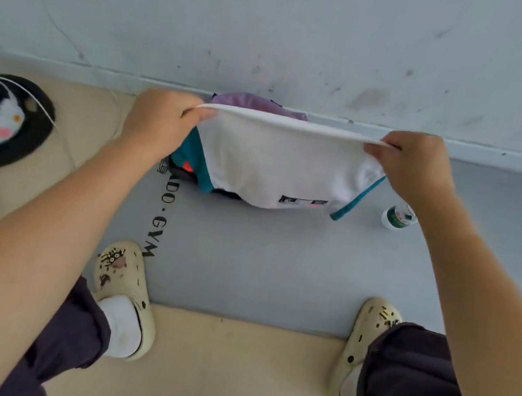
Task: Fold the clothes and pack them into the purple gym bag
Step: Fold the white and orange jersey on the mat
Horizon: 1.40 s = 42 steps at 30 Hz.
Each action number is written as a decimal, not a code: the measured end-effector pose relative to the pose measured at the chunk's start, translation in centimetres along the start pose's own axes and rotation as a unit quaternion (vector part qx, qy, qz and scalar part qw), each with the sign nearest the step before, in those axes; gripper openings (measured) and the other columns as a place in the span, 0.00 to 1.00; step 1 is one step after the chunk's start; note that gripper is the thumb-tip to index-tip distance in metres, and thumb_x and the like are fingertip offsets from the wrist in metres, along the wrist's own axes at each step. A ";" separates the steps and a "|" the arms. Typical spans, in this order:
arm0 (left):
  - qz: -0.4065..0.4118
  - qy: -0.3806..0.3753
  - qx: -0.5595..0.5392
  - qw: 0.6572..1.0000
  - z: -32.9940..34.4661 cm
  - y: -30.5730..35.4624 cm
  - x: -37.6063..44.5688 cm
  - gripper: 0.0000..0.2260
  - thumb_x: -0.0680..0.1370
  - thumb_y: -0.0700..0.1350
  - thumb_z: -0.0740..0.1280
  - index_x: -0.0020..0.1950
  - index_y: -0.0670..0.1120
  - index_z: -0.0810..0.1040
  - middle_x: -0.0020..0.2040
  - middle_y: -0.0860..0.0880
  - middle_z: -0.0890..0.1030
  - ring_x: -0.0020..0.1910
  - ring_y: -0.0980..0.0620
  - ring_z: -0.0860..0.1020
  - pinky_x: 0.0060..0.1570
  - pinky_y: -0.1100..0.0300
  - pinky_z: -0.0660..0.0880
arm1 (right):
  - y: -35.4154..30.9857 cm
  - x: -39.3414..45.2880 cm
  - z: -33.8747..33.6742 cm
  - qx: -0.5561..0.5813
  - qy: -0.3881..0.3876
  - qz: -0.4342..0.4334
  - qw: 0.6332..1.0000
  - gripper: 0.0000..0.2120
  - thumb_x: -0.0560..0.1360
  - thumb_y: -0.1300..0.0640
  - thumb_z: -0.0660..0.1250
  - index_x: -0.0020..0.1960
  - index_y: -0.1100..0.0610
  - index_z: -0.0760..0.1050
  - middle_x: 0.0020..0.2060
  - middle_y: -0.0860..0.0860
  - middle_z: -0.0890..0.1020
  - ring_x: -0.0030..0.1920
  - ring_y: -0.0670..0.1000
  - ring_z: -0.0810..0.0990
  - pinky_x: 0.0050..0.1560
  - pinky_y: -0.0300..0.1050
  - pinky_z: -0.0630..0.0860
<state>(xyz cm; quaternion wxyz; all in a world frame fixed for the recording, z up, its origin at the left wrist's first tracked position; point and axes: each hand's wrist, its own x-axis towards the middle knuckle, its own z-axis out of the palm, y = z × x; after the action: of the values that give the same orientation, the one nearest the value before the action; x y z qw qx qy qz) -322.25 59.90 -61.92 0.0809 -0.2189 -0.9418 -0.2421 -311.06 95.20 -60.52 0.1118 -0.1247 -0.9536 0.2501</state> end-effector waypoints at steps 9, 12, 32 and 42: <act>-0.042 -0.119 0.024 0.992 4.1 0.6 -4.7 0.22 0.79 0.52 0.67 0.29 0.44 0.67 0.27 0.47 0.67 0.32 0.41 0.70 0.30 0.50 0.62 | 2.1 -4.6 3.7 -0.060 -0.069 0.016 0.996 0.13 0.75 0.52 0.71 0.41 0.62 0.81 0.35 0.61 0.81 0.40 0.62 0.78 0.37 0.45 0.65; -0.104 -0.227 0.011 0.968 9.0 -1.0 -8.5 0.20 0.79 0.53 0.68 0.32 0.42 0.74 0.33 0.40 0.76 0.37 0.40 0.74 0.33 0.51 0.63 | 4.3 -7.7 8.6 -0.077 -0.178 0.060 0.979 0.13 0.76 0.51 0.69 0.48 0.62 0.82 0.46 0.61 0.83 0.50 0.62 0.79 0.43 0.48 0.67; -0.175 -0.437 0.101 0.877 23.2 -3.6 -14.1 0.17 0.78 0.59 0.59 0.52 0.46 0.77 0.51 0.46 0.79 0.50 0.44 0.79 0.42 0.55 0.72 | 10.1 -11.9 23.5 -0.142 -0.466 0.107 0.867 0.18 0.77 0.43 0.65 0.54 0.58 0.76 0.48 0.53 0.81 0.49 0.56 0.82 0.45 0.48 0.78; -0.116 -0.348 0.101 0.925 27.8 -6.6 -12.4 0.31 0.79 0.61 0.58 0.79 0.51 0.54 0.79 0.48 0.56 0.78 0.46 0.54 0.70 0.42 0.59 | 10.2 -7.8 28.1 -0.147 -0.290 -0.008 0.945 0.44 0.70 0.41 0.72 0.78 0.53 0.54 0.75 0.57 0.61 0.74 0.59 0.61 0.68 0.58 0.65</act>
<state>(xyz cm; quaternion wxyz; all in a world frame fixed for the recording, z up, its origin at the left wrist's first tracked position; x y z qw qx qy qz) -315.46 63.77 -92.10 -0.2584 -0.1692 -0.9491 -0.0617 -309.60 88.94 -90.71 -0.1874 -0.0537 -0.9720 0.1315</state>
